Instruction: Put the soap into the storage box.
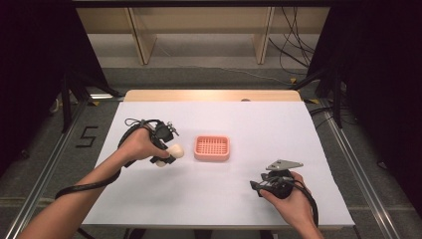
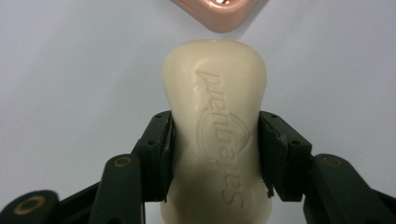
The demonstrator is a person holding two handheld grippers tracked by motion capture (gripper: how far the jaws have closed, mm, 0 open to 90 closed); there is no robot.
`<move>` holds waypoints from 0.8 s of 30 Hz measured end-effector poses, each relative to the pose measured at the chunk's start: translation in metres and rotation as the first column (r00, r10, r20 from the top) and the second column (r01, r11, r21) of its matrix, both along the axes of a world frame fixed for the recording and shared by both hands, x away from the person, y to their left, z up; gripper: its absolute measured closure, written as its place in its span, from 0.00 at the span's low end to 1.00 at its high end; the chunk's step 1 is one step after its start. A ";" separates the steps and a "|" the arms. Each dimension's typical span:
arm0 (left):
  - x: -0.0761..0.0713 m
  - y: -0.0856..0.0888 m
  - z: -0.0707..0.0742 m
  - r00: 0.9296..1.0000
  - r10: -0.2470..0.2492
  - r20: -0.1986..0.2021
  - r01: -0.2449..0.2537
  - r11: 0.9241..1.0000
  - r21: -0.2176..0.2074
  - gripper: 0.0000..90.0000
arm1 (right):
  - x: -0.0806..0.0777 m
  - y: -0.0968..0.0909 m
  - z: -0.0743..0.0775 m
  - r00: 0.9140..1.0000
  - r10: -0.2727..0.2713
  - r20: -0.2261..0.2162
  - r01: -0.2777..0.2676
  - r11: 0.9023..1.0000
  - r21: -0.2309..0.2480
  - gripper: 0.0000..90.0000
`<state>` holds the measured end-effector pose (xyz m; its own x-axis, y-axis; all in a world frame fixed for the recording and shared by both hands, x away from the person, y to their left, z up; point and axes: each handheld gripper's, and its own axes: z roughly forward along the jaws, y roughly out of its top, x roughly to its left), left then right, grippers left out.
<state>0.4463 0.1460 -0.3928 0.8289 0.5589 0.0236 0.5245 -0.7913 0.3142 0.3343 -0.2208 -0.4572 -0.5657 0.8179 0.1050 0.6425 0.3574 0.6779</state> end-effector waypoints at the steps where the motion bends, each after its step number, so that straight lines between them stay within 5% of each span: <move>1: 0.000 -0.001 0.000 1.000 -0.001 0.000 0.001 1.000 -0.001 0.54 | 0.000 0.000 0.000 1.000 0.000 0.002 0.000 1.000 -0.001 0.54; 5: 0.001 -0.004 0.002 1.000 -0.008 0.007 0.008 1.000 -0.008 0.54 | -0.003 0.001 0.001 0.999 -0.026 -0.030 0.026 1.000 0.004 0.54; 24: 0.008 -0.020 0.004 0.999 -0.032 0.024 0.033 0.999 -0.021 0.54 | -0.001 -0.002 0.000 1.000 -0.008 0.010 0.008 1.000 0.003 0.54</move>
<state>0.4547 0.1262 -0.3885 0.8459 0.5324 0.0316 0.4911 -0.8006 0.3434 0.3329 -0.2228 -0.4572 -0.5605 0.8219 0.1017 0.6383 0.3505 0.6853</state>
